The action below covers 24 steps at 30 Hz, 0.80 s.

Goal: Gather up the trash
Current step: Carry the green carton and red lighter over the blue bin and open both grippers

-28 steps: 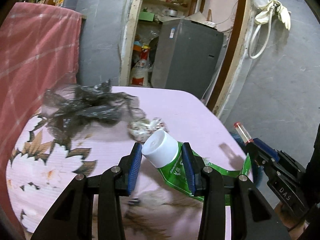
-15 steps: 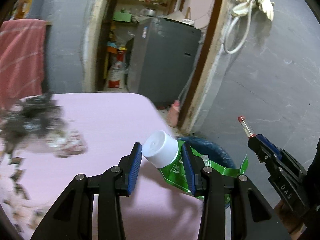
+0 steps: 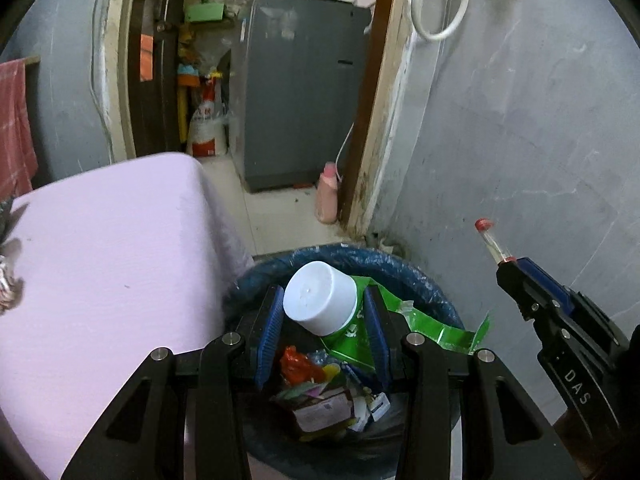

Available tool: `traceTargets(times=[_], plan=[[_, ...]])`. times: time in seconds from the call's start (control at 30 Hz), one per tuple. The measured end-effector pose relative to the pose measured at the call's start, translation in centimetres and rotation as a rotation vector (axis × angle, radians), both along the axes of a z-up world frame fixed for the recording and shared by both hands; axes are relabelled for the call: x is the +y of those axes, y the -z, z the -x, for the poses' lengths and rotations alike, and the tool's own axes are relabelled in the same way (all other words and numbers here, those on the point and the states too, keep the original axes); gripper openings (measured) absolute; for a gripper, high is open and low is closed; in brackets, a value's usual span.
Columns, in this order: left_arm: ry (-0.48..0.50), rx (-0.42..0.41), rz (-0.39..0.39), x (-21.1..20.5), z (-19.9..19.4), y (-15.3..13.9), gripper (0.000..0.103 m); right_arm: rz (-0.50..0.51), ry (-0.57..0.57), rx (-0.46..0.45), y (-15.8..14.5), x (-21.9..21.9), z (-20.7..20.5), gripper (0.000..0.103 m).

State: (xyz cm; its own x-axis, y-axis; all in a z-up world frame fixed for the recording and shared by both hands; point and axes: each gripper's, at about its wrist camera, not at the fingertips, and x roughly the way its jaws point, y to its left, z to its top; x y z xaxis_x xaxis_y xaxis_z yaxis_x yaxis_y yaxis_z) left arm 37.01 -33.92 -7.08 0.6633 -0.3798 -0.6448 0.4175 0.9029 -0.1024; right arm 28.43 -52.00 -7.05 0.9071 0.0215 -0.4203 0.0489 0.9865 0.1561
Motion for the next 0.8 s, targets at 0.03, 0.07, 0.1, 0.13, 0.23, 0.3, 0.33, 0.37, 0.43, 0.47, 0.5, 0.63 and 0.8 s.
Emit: traceTargets(times=[0.03,0.07,0.1,0.13,0.23,0.3,0.33,0.37,0.43,0.47,0.5,0.63,0.8], plan=[[-0.001,-0.020,-0.018,-0.2,0.0,0.2,0.035,-0.007,0.000,0.012,0.4,-0.4,-0.2,0.021],[0.011,-0.022,-0.027,-0.4,-0.1,0.4,0.035,-0.010,0.000,0.017,0.6,-0.5,-0.3,0.021],[0.011,-0.031,-0.035,-0.6,0.1,0.6,0.035,-0.019,-0.001,0.023,0.8,-0.8,-0.6,0.021],[0.011,-0.038,-0.047,-0.7,0.0,0.8,0.035,-0.030,-0.002,0.028,1.0,-1.0,-0.7,0.021],[0.010,-0.053,-0.071,-1.2,0.6,1.5,0.035,-0.044,-0.010,0.037,1.3,-1.2,-1.0,0.021],[0.012,-0.058,-0.082,-1.3,0.6,1.7,0.035,-0.045,-0.015,0.043,1.4,-1.3,-1.2,0.021],[0.013,-0.058,-0.085,-1.4,0.7,1.8,0.035,-0.048,-0.019,0.045,1.4,-1.4,-1.3,0.021],[0.012,-0.056,-0.085,-1.4,0.7,1.9,0.035,-0.052,-0.023,0.050,1.5,-1.4,-1.4,0.021],[0.005,-0.057,-0.074,-1.2,0.9,1.8,0.035,-0.059,-0.032,0.061,1.7,-1.3,-1.5,0.021],[-0.003,-0.053,-0.058,-0.9,0.8,1.8,0.035,-0.063,-0.036,0.070,1.8,-1.3,-1.7,0.021],[-0.007,-0.048,-0.049,-0.7,0.6,1.6,0.035,-0.065,-0.038,0.077,1.9,-1.3,-1.8,0.022],[-0.029,-0.025,-0.030,0.3,0.4,1.1,0.036,-0.079,-0.044,0.088,2.0,-1.4,-2.0,0.022],[-0.052,-0.033,0.008,1.5,0.6,-0.2,0.037,-0.085,-0.039,0.069,1.2,-1.3,-1.7,0.026]])
